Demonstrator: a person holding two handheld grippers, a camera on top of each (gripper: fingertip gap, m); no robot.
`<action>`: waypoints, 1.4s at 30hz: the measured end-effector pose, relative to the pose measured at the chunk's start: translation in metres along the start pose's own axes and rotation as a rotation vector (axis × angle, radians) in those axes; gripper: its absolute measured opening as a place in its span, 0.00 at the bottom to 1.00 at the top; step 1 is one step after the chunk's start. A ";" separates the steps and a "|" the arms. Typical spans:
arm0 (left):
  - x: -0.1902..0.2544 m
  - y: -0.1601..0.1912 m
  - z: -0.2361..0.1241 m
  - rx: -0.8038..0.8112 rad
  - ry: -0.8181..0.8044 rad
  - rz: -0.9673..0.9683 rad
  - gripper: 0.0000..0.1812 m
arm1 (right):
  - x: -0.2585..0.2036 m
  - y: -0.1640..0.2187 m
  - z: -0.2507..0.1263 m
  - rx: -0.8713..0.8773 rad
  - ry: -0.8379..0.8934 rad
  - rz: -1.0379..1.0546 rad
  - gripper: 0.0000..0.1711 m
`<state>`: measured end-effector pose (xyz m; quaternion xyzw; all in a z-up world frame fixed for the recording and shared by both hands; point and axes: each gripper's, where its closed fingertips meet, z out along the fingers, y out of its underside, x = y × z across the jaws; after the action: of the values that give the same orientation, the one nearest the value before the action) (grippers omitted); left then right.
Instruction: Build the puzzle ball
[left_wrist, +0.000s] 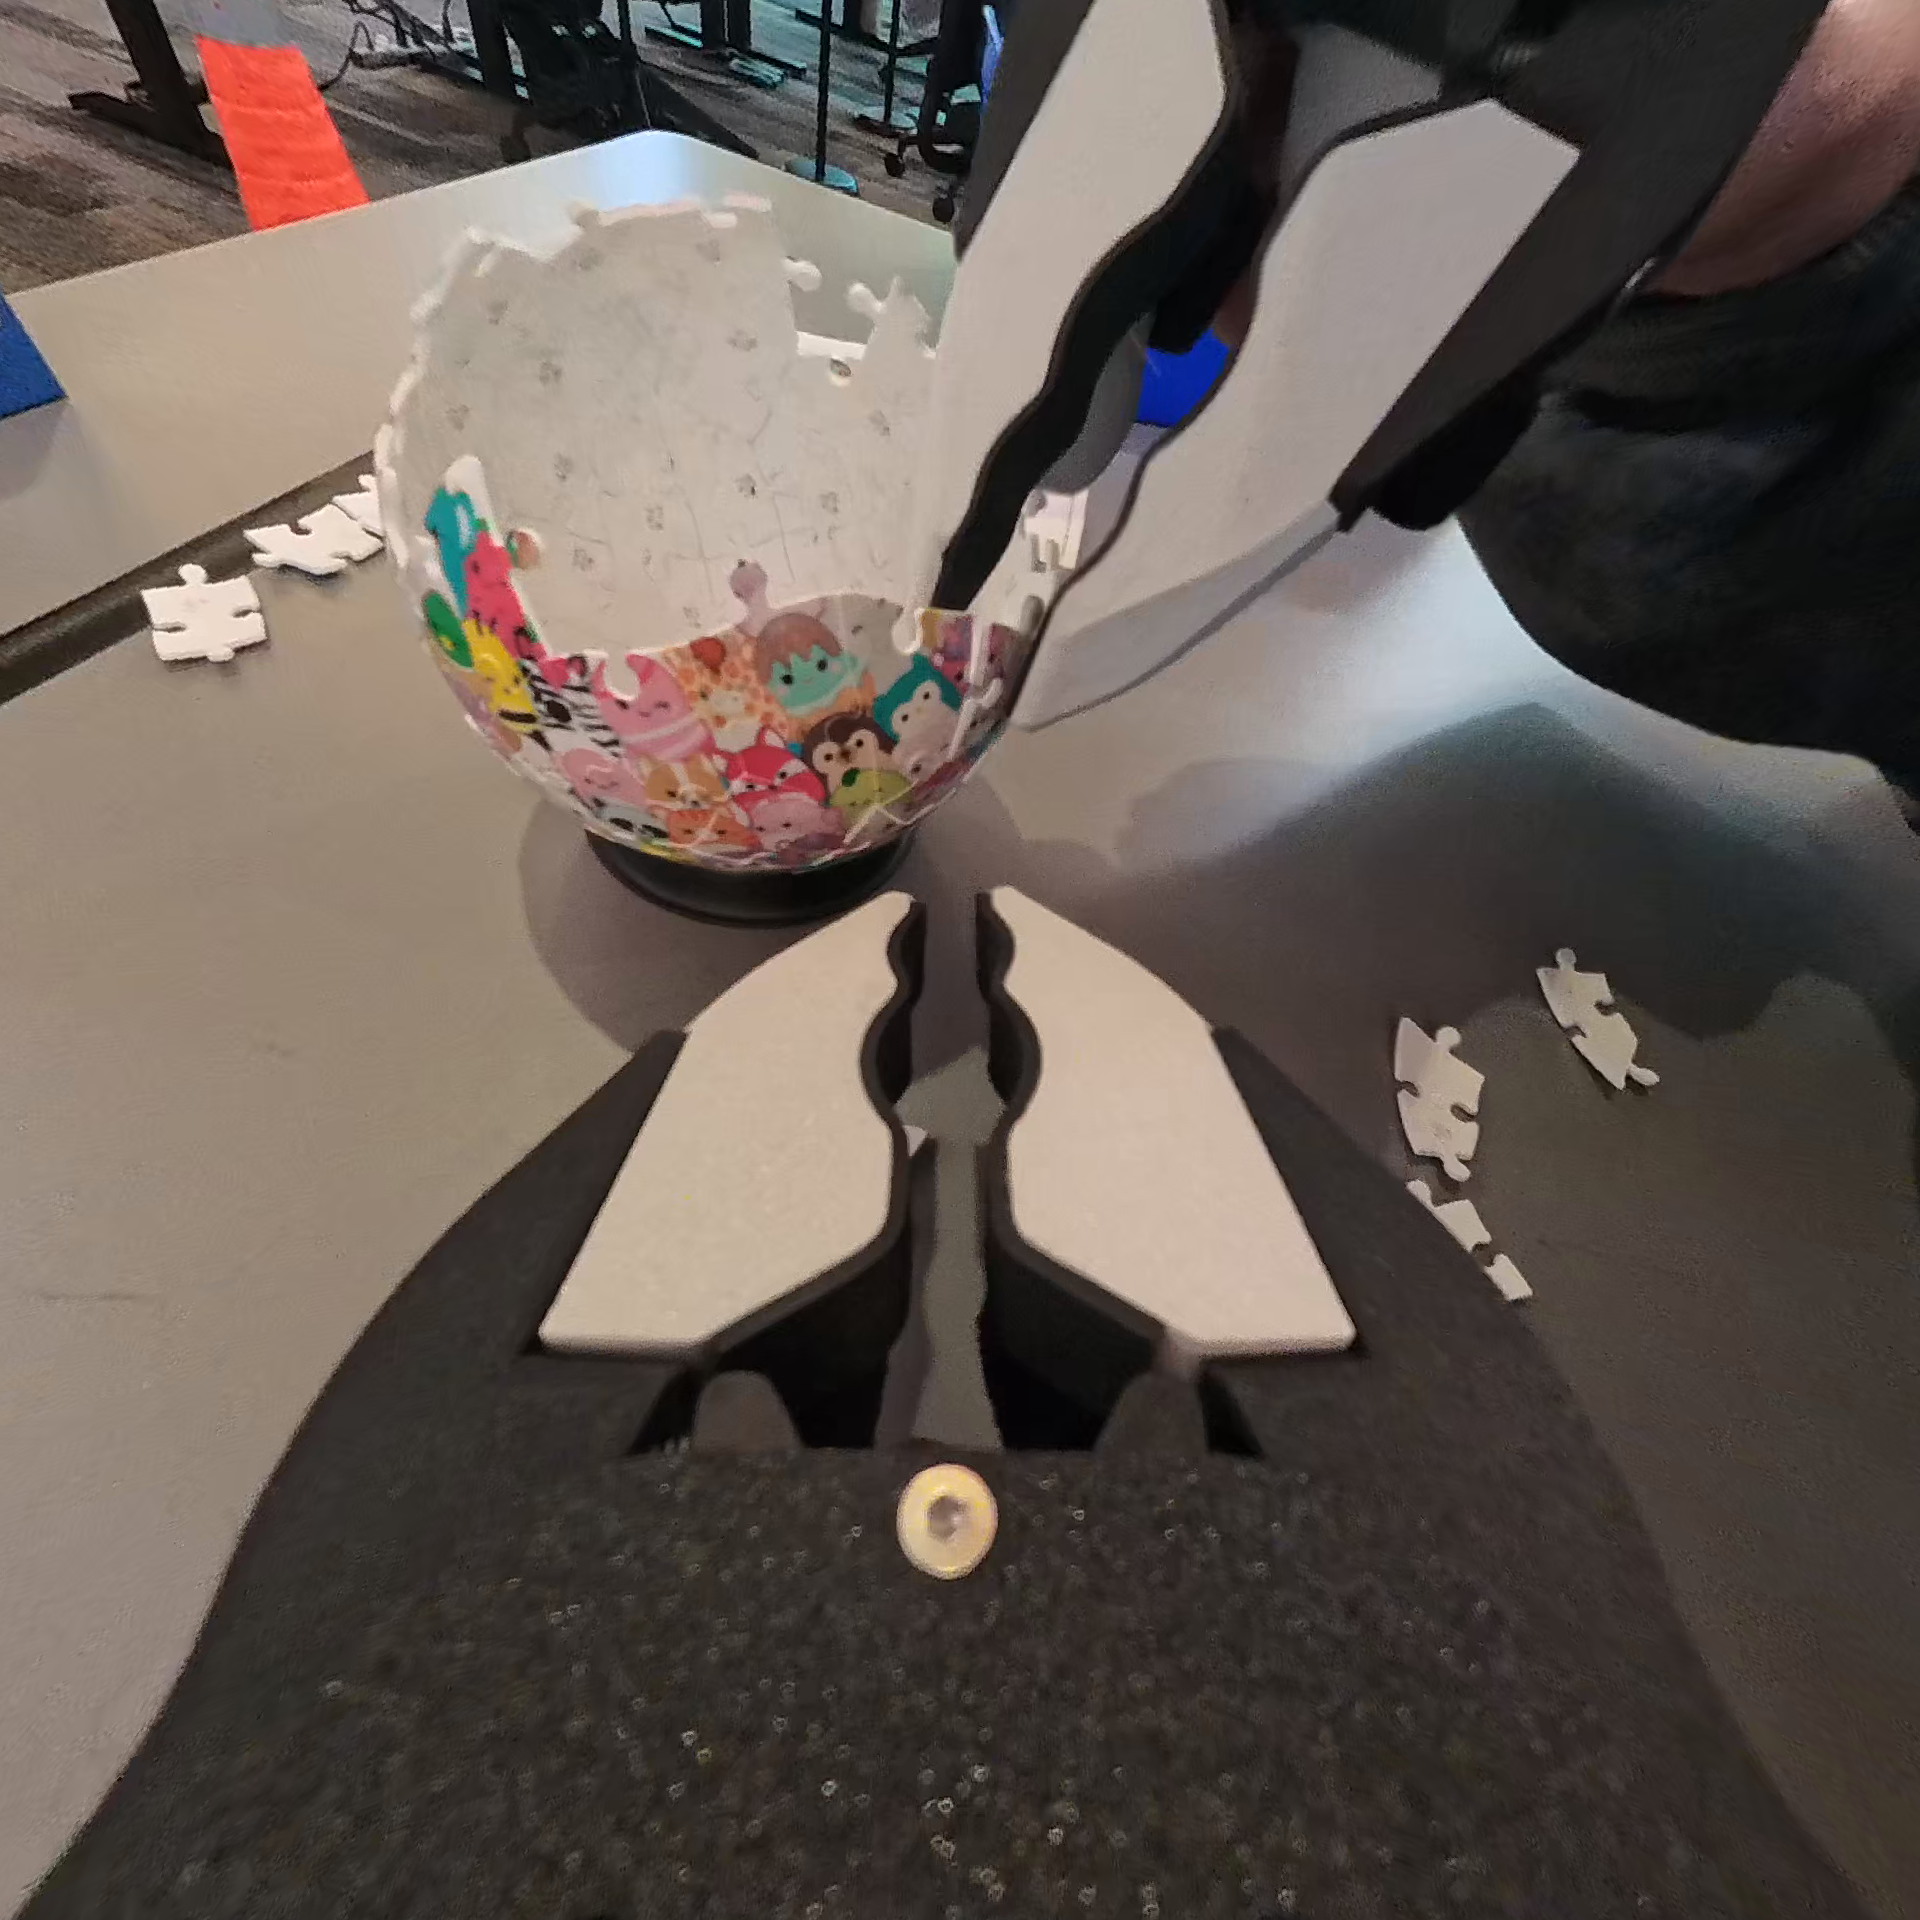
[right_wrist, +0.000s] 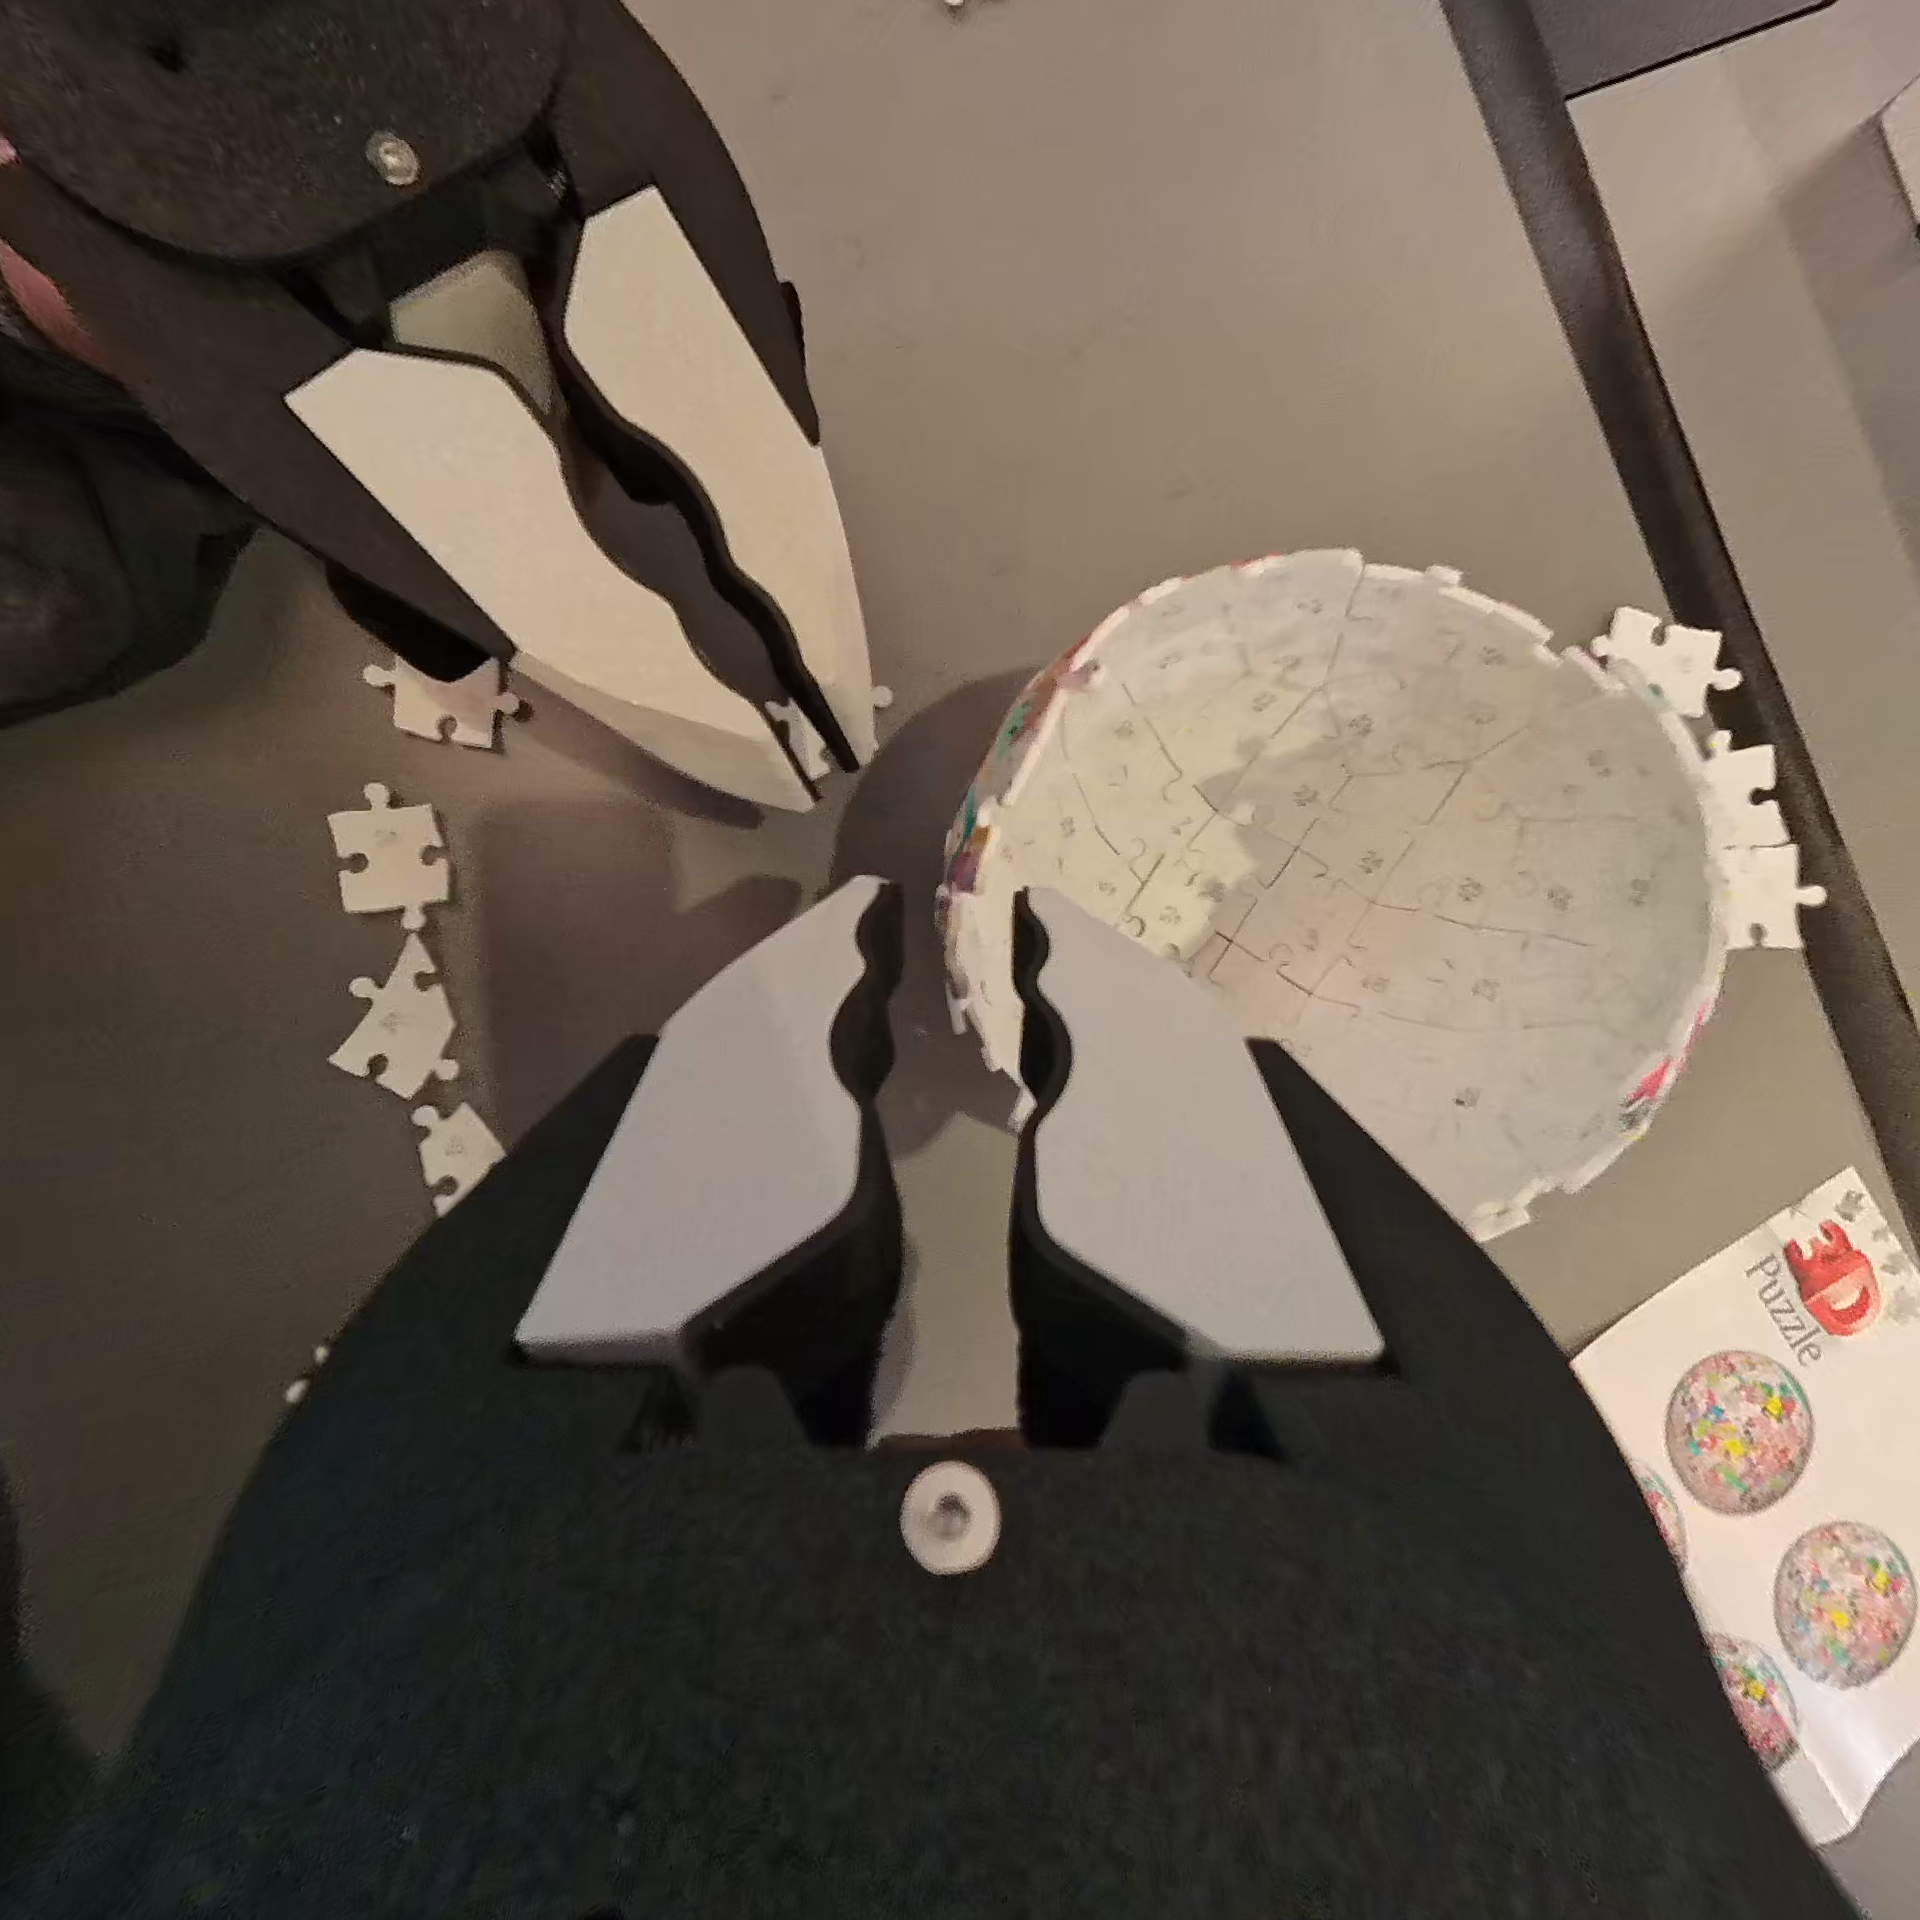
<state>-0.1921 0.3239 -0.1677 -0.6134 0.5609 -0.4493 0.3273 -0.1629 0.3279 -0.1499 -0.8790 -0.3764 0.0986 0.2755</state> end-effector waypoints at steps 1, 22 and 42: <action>0.000 0.000 0.000 -0.001 0.002 -0.001 0.05 | 0.000 0.001 0.000 0.000 -0.010 -0.005 0.09; 0.003 0.005 0.004 -0.040 0.005 0.028 0.06 | 0.003 -0.002 0.002 0.008 -0.033 -0.026 0.09; -0.001 -0.061 0.008 0.058 -0.339 0.124 0.06 | -0.019 0.044 -0.041 0.151 0.150 0.076 0.23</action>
<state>-0.1608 0.3337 -0.1156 -0.6350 0.5211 -0.3347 0.4618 -0.1341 0.2723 -0.1413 -0.8743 -0.3126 0.0711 0.3644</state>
